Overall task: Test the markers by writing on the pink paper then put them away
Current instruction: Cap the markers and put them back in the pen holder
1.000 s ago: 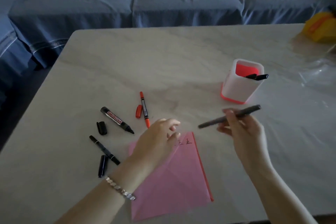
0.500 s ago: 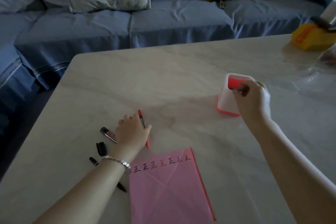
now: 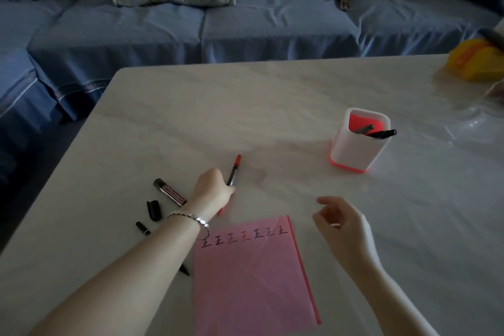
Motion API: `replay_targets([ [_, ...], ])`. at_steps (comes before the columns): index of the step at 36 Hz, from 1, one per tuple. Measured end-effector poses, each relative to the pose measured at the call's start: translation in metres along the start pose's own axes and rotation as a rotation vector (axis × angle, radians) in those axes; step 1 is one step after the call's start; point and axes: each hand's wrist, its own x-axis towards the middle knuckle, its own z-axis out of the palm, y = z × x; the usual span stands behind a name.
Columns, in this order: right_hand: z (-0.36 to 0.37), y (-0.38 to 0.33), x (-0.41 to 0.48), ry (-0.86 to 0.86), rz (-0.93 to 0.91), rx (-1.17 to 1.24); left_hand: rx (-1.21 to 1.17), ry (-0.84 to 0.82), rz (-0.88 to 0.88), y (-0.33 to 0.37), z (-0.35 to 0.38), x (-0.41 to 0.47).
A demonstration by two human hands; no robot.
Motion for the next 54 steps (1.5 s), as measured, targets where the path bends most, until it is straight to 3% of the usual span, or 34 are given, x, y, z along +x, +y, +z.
replay_targets([
  [7,0.016,-0.039,-0.008,-0.198,0.154,0.272,-0.334,-0.162,0.295,0.014,-0.008,-0.048],
  [13,0.031,-0.061,-0.022,-0.321,0.07,0.301,-0.445,-0.224,0.453,0.013,-0.011,-0.098],
  [17,0.033,-0.058,-0.03,-0.287,0.118,0.351,-0.48,-0.161,0.427,0.004,-0.007,-0.104],
  [22,0.022,-0.049,-0.029,-0.109,0.167,0.404,-0.638,-0.048,0.201,-0.015,-0.007,-0.094],
  [28,0.013,-0.042,-0.032,-0.057,0.178,0.435,-0.851,-0.109,-0.004,-0.028,-0.003,-0.088],
  [34,0.015,-0.04,-0.035,-0.047,0.199,0.498,-0.893,-0.123,0.082,-0.026,-0.003,-0.097],
  [40,0.013,-0.039,-0.037,-0.031,0.205,0.555,-0.744,-0.095,0.151,-0.027,-0.001,-0.099],
  [45,0.01,-0.037,-0.037,-0.022,0.211,0.59,-0.827,-0.255,0.063,-0.035,0.007,-0.097],
  [54,0.006,-0.038,-0.039,0.003,0.238,0.732,-0.767,-0.251,0.333,-0.031,0.005,-0.111],
])
